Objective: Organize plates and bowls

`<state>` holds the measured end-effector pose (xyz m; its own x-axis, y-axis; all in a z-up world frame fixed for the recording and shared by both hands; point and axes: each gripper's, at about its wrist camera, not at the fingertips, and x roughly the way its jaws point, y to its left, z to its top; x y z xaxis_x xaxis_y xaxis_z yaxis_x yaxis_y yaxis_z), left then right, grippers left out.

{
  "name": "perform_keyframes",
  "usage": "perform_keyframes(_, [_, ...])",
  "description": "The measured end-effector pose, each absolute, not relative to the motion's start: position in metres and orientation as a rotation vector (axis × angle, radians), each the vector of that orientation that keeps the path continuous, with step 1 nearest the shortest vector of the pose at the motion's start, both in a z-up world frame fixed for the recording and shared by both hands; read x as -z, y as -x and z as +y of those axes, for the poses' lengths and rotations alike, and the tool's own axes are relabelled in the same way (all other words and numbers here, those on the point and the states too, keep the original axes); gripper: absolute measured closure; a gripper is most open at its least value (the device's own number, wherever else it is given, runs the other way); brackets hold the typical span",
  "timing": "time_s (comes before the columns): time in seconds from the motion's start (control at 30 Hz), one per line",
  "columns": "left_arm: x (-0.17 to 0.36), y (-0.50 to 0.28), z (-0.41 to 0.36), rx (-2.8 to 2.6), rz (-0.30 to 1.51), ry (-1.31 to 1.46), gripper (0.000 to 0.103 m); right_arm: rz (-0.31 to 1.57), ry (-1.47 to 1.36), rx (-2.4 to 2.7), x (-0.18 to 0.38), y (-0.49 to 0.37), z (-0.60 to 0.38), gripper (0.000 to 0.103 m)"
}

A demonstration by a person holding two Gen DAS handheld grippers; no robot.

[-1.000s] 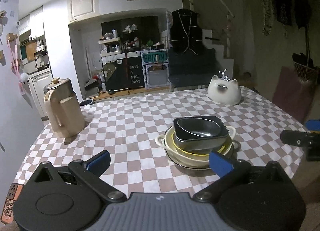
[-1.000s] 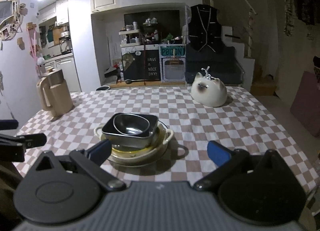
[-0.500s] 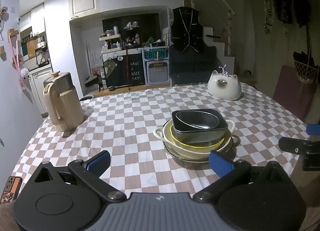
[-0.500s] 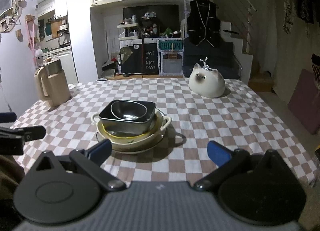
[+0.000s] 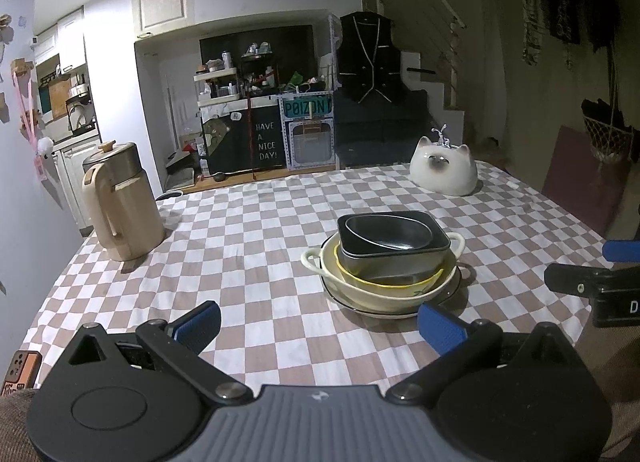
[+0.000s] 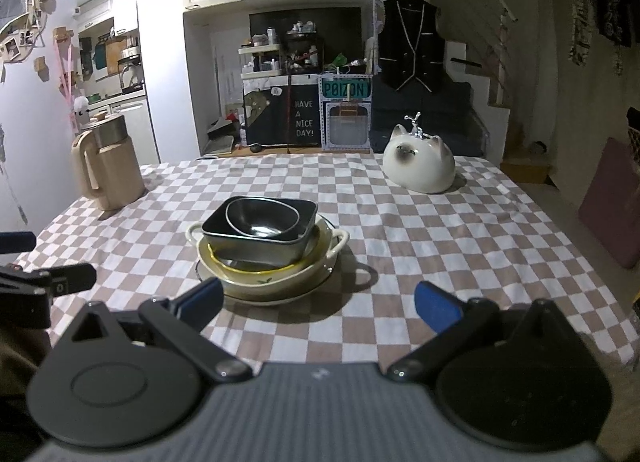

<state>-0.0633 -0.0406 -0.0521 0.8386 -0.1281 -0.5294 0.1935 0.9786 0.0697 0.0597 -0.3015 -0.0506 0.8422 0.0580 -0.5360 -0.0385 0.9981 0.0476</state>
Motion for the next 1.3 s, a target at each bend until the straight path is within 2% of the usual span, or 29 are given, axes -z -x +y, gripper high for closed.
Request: perform_keyframes(1.3, [0.051, 0.0654, -0.0411, 0.183, 0.548, -0.116, 0.0, 0.566, -0.039, -0.047, 0.052, -0.0601, -0.3022, 0.001])
